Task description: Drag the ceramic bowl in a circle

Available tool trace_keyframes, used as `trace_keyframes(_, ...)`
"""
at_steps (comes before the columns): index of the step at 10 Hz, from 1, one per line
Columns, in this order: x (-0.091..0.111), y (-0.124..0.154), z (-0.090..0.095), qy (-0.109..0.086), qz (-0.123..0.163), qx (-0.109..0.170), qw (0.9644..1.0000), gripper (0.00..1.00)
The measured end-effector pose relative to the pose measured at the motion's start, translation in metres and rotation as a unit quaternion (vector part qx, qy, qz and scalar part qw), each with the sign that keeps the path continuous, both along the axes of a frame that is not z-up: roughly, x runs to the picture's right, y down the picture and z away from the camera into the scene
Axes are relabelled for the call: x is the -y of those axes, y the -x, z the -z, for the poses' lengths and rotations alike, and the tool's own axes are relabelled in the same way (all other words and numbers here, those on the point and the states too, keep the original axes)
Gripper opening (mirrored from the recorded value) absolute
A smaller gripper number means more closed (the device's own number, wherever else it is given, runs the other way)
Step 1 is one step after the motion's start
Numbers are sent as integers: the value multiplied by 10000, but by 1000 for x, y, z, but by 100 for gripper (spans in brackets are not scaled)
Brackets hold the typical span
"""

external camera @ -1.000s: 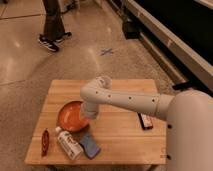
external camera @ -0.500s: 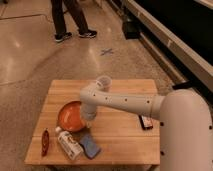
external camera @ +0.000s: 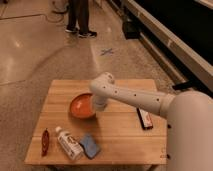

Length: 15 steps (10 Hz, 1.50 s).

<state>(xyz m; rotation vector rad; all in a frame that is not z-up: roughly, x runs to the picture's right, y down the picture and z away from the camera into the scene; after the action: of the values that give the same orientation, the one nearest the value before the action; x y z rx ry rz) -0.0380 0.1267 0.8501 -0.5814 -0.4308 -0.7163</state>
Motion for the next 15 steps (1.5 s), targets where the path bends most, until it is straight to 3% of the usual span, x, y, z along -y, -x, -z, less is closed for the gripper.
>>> trace_keyframes(2,22,-53,-1,-146,-6,-315,9994,0)
trace_keyframes(4,28,-105,4,-192,30,-627,9978,0)
trace_keyframes(6,10,-141,19,-81,176,-758,9969,0)
trace_keyframes(8,-23,-159,43,139,348,-747,9965,0)
trace_keyframes(12,-81,-143,89,462,452,-484,9967,0)
trace_keyframes(15,-101,-86,101,548,504,-13,9972,0)
